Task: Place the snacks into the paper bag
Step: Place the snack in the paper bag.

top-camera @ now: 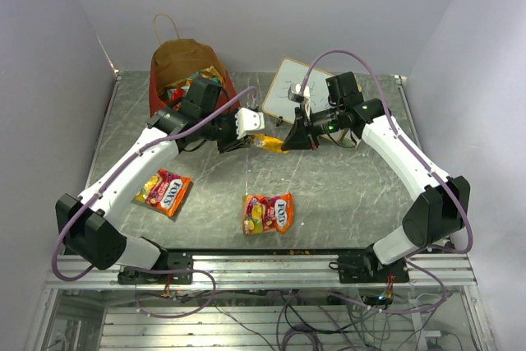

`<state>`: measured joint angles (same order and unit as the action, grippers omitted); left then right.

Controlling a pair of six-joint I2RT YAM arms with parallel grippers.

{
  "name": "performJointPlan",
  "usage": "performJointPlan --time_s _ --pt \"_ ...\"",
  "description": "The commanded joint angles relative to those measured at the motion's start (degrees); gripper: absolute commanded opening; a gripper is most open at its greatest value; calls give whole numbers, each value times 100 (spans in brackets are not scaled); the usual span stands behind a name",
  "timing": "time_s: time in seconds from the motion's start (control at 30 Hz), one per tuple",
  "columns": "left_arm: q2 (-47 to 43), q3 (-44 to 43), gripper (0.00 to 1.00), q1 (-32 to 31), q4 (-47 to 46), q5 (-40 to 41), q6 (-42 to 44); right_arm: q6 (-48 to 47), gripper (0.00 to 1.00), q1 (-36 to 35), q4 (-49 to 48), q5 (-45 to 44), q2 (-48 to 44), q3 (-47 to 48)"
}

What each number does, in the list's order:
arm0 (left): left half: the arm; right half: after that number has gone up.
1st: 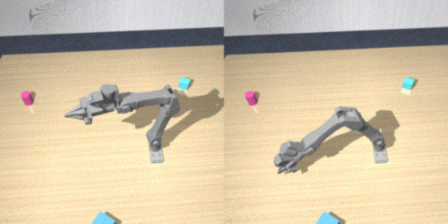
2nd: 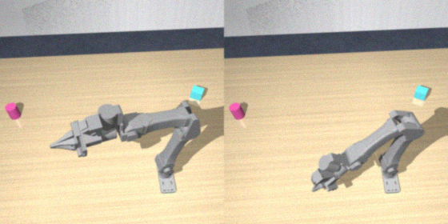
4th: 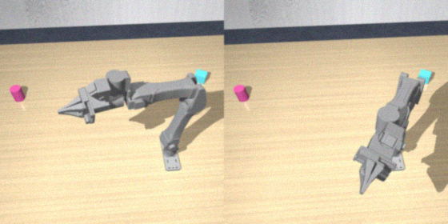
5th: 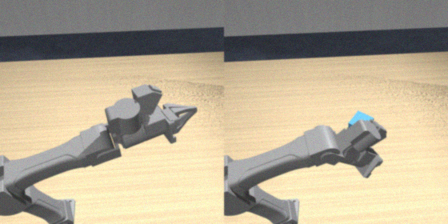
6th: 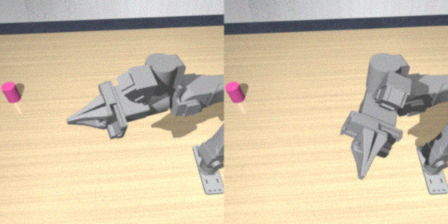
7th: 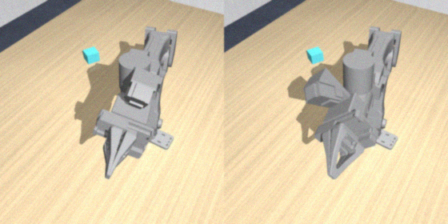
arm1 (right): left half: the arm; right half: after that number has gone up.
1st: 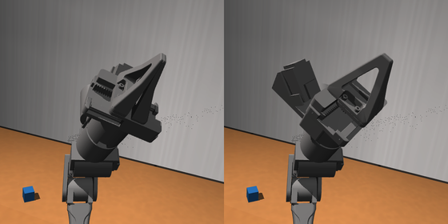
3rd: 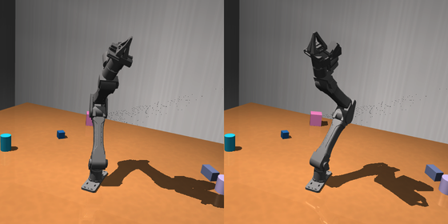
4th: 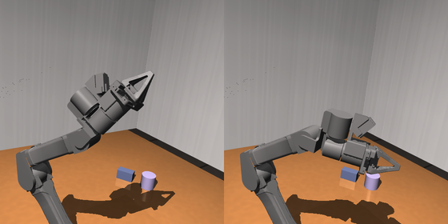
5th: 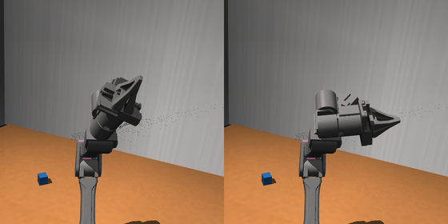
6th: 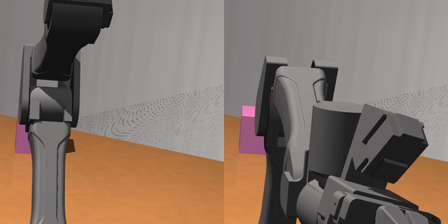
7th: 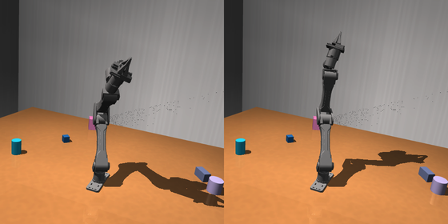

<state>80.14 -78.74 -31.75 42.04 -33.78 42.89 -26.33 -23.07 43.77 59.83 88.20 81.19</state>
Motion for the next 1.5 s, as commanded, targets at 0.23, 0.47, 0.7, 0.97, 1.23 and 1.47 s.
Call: performJointPlan --time_s 0.23,0.47,0.7,0.97,1.23,1.47 --pt "-307 -93 7 -50 102 -208 207 -29 2 28 -155 -42 -130 -163" --pt "-460 -26 7 -18 99 -116 27 -58 34 39 -191 -227 -285 -315" --pt "-680 -5 7 345 -124 -267 -461 52 58 298 -330 -395 -698 -504" --pt "-1122 -207 7 1275 -446 -888 -1331 264 66 1034 -770 -368 -1353 -1056" --pt "-1494 -468 7 2476 -1183 -902 -2881 -146 66 1446 -975 -859 -1557 -1808" --pt "-1481 -708 7 3358 -1548 -189 -3774 -338 66 1886 -1311 -842 -1449 -2619"
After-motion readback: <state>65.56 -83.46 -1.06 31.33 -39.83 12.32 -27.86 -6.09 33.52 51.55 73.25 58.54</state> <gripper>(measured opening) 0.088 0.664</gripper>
